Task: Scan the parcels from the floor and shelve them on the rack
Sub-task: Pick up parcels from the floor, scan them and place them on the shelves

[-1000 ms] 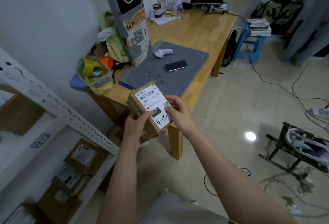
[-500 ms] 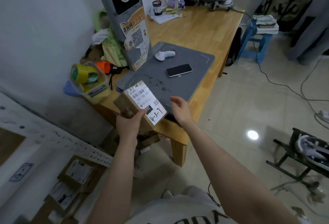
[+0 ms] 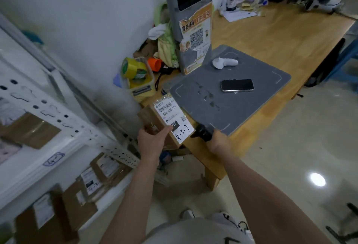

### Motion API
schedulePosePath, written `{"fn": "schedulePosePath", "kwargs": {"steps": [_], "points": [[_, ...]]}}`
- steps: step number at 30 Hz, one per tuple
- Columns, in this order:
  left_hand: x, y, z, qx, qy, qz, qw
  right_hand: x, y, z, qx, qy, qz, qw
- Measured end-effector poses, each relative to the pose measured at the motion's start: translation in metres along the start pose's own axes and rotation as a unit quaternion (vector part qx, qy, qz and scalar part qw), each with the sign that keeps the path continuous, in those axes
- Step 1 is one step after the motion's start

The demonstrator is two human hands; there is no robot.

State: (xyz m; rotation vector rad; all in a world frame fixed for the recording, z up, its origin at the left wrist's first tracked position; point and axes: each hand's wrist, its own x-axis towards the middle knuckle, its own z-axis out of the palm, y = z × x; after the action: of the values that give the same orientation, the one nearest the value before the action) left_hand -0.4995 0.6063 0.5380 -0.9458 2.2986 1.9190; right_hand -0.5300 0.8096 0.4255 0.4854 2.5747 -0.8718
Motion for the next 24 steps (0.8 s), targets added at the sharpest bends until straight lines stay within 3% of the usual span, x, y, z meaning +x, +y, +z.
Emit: {"fn": "schedulePosePath", "kwargs": {"steps": [4, 8, 17, 24], "points": [[-0.002, 0.002, 0.007, -0.014, 0.012, -0.002, 1.0, 0.008, 0.003, 0.008, 0.003, -0.032, -0.046, 0.998], [0.001, 0.004, 0.008, -0.045, 0.034, -0.008, 0.998, 0.008, 0.012, 0.011, 0.019, -0.067, -0.039, 0.997], [0.003, -0.004, 0.009, -0.089, 0.104, 0.015, 0.99, -0.03, -0.016, -0.036, 0.236, 0.025, -0.132, 0.963], [0.006, -0.005, 0.019, -0.107, 0.062, 0.032, 0.992, -0.061, -0.032, -0.095, 0.3, 0.034, -0.196, 0.933]]}}
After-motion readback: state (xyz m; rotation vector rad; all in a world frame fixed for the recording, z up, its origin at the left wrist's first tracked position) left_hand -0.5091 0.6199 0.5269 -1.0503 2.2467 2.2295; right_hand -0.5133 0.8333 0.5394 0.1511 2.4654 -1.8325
